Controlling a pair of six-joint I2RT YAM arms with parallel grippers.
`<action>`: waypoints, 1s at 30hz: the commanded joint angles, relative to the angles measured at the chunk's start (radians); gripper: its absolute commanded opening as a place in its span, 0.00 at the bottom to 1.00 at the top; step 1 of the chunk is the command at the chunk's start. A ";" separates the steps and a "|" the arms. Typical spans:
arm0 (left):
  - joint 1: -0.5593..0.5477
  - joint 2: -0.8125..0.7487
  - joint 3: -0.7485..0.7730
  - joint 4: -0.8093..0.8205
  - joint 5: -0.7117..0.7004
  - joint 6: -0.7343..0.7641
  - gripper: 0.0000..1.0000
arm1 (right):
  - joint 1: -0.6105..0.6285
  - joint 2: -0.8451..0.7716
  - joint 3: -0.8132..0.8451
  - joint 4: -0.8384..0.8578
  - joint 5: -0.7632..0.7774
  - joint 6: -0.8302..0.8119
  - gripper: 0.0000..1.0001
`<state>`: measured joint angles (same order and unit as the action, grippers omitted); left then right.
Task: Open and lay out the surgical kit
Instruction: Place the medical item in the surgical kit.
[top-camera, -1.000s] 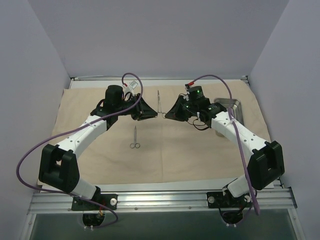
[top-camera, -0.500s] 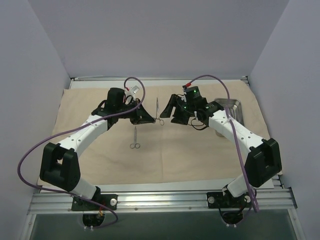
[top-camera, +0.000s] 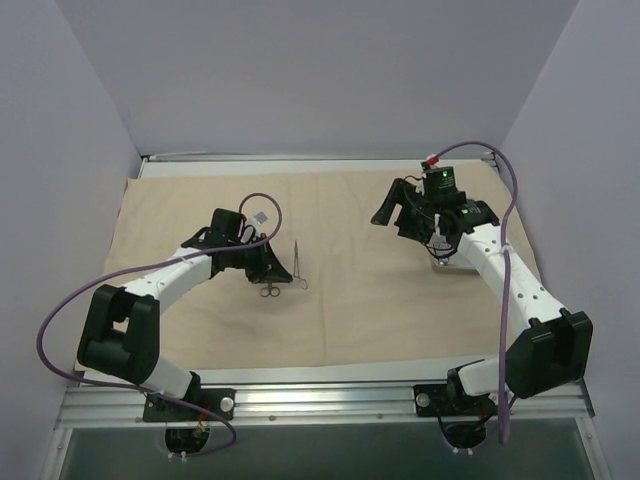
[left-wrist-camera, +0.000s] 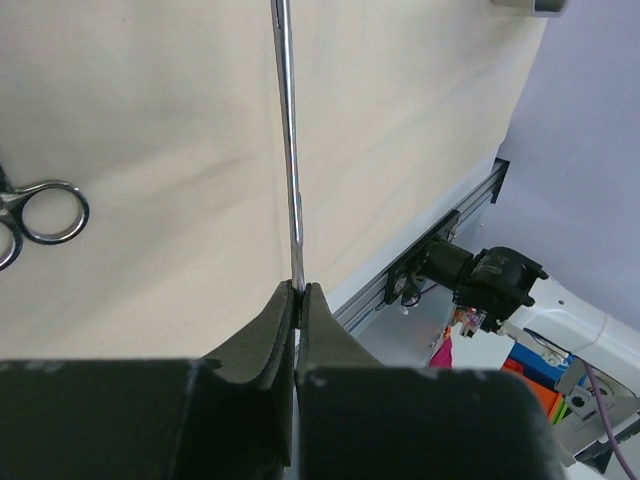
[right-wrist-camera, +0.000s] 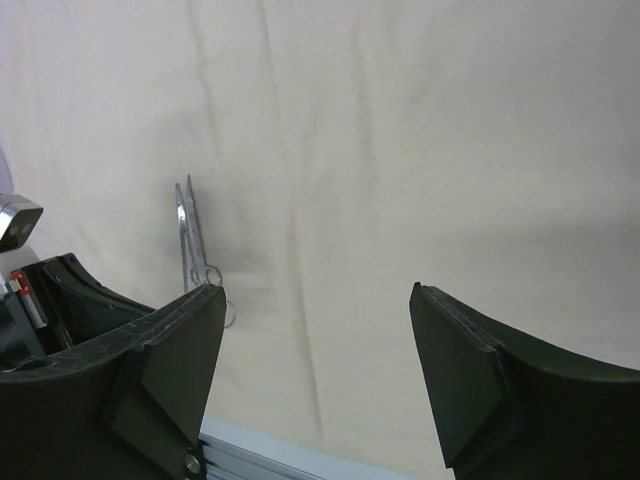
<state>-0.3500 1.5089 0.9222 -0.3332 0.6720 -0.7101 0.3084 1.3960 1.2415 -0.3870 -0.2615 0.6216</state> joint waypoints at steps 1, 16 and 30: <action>0.020 -0.026 -0.016 0.037 0.023 0.018 0.02 | -0.023 -0.072 -0.037 -0.050 -0.010 -0.052 0.76; 0.043 0.152 0.017 0.100 0.069 0.075 0.02 | -0.029 -0.080 -0.054 -0.065 -0.016 -0.063 0.76; 0.049 0.208 -0.025 0.189 0.066 0.043 0.02 | -0.029 -0.048 -0.047 -0.061 -0.028 -0.065 0.76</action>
<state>-0.3058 1.7119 0.9020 -0.2184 0.7197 -0.6693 0.2768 1.3445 1.1908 -0.4381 -0.2779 0.5709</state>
